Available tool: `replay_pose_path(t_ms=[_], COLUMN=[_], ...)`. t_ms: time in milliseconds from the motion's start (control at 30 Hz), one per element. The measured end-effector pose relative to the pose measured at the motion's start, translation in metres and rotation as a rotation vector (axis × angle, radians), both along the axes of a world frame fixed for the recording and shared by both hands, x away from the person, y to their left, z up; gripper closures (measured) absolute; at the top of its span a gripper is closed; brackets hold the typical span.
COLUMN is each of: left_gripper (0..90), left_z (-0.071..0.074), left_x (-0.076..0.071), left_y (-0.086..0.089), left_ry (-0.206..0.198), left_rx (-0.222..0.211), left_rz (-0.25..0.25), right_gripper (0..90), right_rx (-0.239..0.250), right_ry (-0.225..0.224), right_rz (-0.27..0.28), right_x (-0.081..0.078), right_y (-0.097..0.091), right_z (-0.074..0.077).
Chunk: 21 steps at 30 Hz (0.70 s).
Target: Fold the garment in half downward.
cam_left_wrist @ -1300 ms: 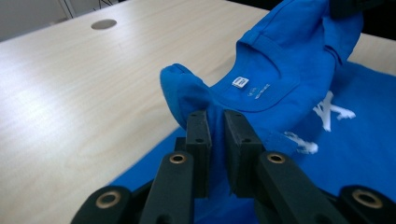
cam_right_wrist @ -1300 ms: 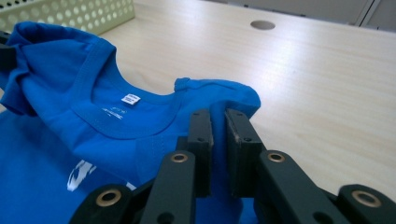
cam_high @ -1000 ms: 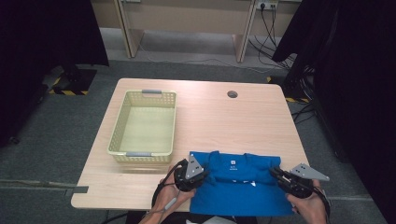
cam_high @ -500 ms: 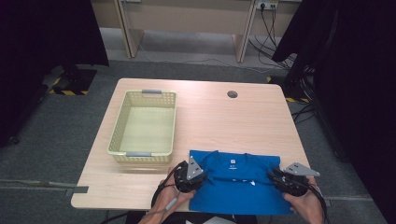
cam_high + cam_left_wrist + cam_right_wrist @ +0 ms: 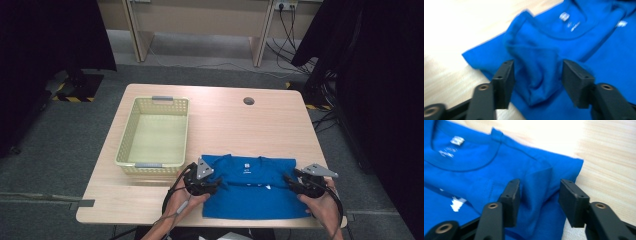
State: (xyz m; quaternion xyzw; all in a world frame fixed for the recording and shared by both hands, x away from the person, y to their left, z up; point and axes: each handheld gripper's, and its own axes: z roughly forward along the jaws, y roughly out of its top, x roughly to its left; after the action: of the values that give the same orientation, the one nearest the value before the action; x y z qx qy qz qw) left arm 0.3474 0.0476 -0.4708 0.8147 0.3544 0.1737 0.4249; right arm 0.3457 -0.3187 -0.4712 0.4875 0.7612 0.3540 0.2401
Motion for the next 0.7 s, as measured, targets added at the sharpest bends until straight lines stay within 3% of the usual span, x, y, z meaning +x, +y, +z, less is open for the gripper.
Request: replay_pose_path(t_ms=[167, 333, 533, 700], left_gripper=[31.2, 30.6, 32.5, 33.1], left_z=[0.013, 0.018, -0.001, -0.004], left_x=[0.005, 0.009, 0.018, 0.018], left_y=[-0.007, -0.014, -0.011, -0.011], left_ry=[-0.053, -0.092, -0.028, -0.025], left_rx=[-0.021, 0.035, 0.111, 0.115], left_rz=[0.038, 0.051, 0.070, 0.072], right_gripper=[45.4, 43.4, 43.4, 43.6], right_rx=[0.016, -0.003, -0.036, -0.034], right_ry=[-0.032, -0.040, -0.014, 0.001], right_rz=[0.000, 0.005, -0.018, -0.029], right_x=[-0.006, -0.006, -0.001, 0.000], right_y=[0.003, 0.008, 0.004, -0.001], right_z=[0.009, 0.012, 0.004, -0.001])
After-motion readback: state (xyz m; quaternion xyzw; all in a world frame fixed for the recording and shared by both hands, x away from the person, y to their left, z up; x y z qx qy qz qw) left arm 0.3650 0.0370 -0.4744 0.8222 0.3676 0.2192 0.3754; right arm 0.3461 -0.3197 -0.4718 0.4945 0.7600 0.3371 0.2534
